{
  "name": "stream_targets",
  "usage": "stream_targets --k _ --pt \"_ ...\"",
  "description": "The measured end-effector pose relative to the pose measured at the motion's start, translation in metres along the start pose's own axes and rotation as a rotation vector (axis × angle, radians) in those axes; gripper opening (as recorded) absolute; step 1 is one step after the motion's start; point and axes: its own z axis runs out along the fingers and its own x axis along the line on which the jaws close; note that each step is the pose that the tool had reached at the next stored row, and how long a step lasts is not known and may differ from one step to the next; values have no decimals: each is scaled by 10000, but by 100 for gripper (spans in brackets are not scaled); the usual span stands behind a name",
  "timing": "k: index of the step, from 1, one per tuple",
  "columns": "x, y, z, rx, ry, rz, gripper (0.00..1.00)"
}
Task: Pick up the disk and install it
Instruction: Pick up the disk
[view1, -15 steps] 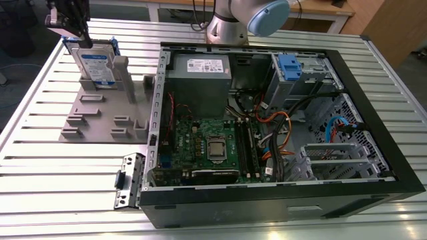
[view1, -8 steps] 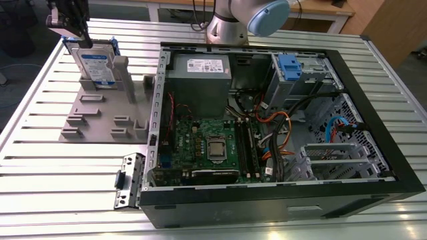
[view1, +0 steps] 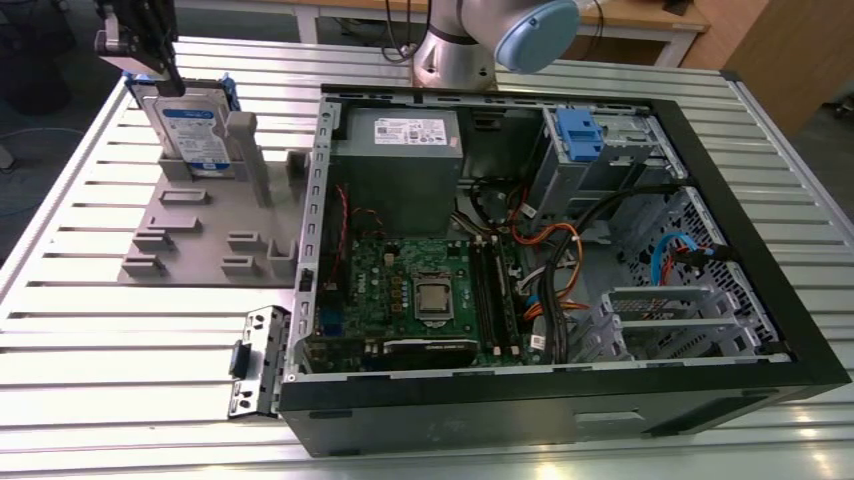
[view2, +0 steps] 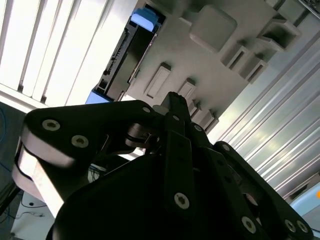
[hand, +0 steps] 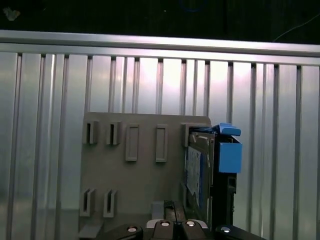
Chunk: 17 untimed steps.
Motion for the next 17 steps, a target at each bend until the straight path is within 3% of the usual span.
stream_targets --k 17 --pt "0 0 0 -21 6 -767 10"
